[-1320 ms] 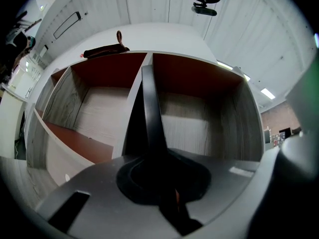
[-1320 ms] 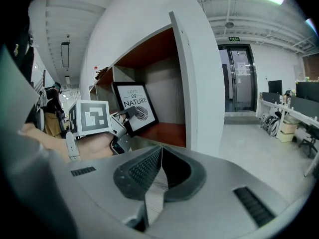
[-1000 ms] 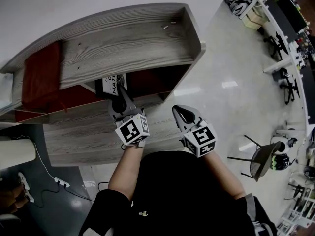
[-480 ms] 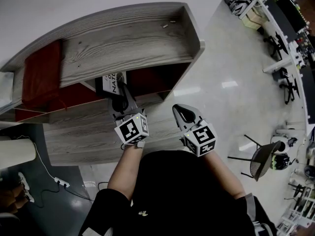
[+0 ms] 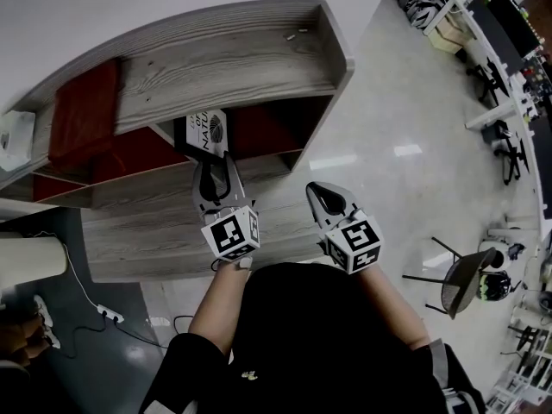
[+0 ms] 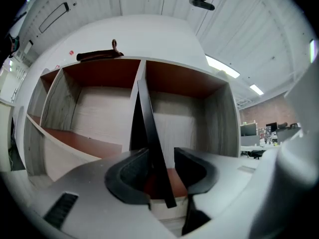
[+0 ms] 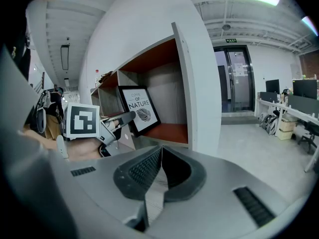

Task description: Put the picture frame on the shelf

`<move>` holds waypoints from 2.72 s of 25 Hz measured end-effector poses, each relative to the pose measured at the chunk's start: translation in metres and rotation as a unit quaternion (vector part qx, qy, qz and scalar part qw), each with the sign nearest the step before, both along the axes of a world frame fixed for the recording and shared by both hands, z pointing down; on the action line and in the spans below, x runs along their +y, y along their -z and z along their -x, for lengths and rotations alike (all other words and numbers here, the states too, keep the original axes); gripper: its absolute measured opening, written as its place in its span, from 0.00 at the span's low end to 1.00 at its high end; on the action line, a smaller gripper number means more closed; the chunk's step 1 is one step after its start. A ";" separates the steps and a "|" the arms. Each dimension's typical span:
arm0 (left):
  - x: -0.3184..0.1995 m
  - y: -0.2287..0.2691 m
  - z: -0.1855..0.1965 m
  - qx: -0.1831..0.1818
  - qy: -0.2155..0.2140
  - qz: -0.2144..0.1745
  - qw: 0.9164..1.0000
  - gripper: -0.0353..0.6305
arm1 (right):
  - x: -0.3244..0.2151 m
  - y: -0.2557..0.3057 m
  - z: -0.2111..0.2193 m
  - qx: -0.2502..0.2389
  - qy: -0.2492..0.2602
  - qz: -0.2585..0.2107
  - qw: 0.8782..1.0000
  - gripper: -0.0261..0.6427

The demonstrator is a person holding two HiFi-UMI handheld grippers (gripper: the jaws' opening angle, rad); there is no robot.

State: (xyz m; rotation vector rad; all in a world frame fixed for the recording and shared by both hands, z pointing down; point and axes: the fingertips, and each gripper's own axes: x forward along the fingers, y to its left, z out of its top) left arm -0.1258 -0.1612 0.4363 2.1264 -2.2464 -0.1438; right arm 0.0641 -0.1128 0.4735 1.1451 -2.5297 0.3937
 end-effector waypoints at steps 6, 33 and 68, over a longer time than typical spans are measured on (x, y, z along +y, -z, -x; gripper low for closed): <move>0.037 0.002 -0.004 -0.020 -0.030 0.019 0.999 0.28 | 0.016 0.001 0.006 -0.014 0.007 0.002 1.000 0.04; 0.159 -0.003 -0.003 0.030 -0.273 0.124 0.954 0.07 | 0.083 0.029 0.068 -0.050 0.130 -0.028 0.990 0.04; 0.151 -0.015 0.011 0.009 -0.311 0.133 0.941 0.07 | 0.078 0.027 0.106 -0.045 0.144 -0.047 0.987 0.04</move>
